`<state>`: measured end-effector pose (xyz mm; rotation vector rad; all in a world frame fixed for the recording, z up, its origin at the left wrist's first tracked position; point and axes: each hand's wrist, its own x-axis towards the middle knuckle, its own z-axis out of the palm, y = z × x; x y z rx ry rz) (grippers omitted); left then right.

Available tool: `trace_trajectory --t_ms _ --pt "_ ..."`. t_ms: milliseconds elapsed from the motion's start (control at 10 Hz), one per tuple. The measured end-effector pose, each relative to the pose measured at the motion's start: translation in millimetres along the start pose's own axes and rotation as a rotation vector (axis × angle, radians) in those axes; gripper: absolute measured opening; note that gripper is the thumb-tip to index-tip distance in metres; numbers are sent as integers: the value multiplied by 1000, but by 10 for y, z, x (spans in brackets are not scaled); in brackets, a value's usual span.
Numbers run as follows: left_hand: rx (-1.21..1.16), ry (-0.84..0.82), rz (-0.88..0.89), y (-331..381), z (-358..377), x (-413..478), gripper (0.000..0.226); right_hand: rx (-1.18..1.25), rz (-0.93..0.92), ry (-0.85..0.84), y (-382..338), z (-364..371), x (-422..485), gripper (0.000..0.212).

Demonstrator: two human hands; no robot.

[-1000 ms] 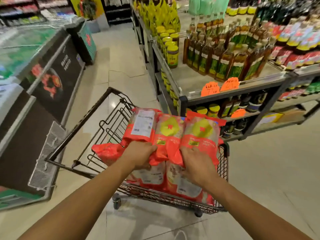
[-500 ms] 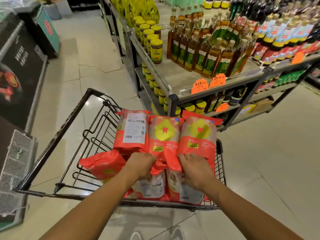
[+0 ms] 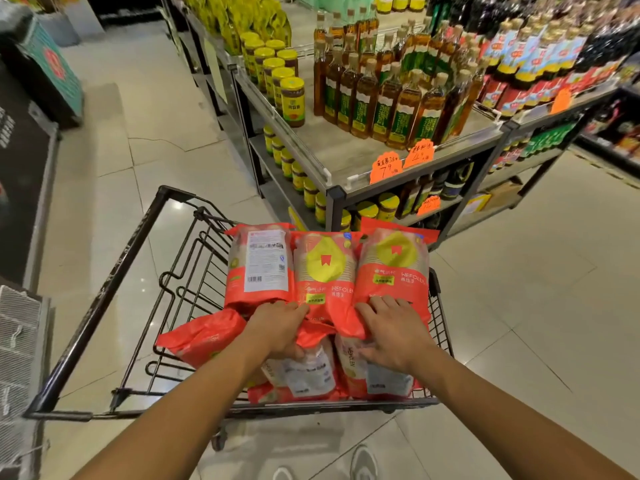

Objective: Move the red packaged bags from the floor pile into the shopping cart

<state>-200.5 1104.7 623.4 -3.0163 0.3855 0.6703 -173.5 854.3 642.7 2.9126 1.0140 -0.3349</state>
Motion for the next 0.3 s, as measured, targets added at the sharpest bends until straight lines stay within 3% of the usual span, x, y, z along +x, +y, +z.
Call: trace_trajectory --t_ms 300 --pt "9 89 8 -36 -224 -92 98 -10 52 42 -8 -100 7 94"
